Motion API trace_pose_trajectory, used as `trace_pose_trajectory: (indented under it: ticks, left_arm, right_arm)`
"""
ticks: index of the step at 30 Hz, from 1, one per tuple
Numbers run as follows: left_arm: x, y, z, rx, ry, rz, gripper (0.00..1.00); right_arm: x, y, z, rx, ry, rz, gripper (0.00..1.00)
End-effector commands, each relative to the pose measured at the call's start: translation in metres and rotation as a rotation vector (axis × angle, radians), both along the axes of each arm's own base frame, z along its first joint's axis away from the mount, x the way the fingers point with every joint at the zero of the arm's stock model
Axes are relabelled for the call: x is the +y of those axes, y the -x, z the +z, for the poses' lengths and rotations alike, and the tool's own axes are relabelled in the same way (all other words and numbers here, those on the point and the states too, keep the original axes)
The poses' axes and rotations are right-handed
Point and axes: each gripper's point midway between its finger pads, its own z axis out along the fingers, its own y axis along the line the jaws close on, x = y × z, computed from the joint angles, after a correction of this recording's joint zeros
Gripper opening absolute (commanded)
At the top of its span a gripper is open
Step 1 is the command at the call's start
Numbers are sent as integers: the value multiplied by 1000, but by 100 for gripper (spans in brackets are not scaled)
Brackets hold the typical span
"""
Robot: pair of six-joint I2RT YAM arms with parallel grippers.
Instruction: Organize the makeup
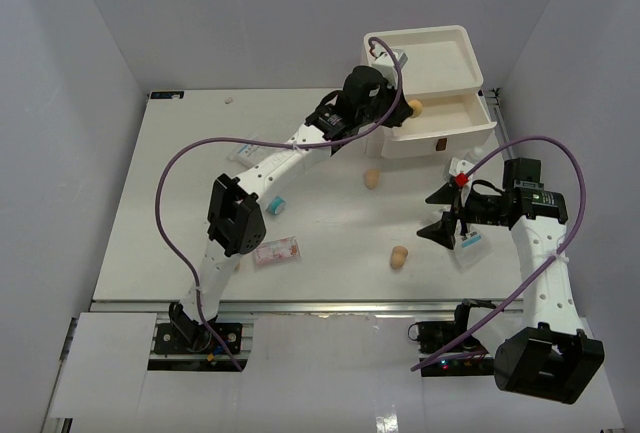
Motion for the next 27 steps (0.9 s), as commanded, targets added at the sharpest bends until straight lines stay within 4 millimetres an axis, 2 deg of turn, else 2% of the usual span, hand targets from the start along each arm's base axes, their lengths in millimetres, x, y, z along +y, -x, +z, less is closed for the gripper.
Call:
trace_pose_trajectory:
  ticks: [1,4,10,15,17,19,20,22,23,24,25,27]
  left_arm:
    - [4,6,55,-93,65,28,24]
    - [7,7,58,-95,63,33,44]
    - [15,13,75,-111,71,39,60]
    - [31,23,98,-138,73,57,64]
    - [38,30,113,-155,88,57,65]
    - [46,38,120,-159,87,50,66]
    - [53,44,132,-171,99,50,66]
    - [66,56,141,-177,100,51,66]
    - [70,60,127,-155,75,53,66]
    - [77,64,125,-149,69,59,66]
    - [90,76,142,-167,90,65,66]
    - [113,91,148,-164,99,95,66]
  right_arm:
    - [1,-3,4,-41,-9,11,93]
    - [3,1,4,-75,-1,62,97]
    - [7,7,-12,-154,79,200,96]
    - [12,20,-39,-187,180,367,100]
    - [16,27,-52,-179,211,441,95]
    - [22,33,-63,-198,247,524,92]
    - [22,35,-71,-187,268,541,90]
    - [28,42,-85,-179,306,608,86]
    - [28,37,-93,-190,343,619,83]
    - [28,37,-100,-193,365,633,80]
    - [29,36,-106,-197,386,645,78]
    - [28,35,-123,-182,436,658,74]
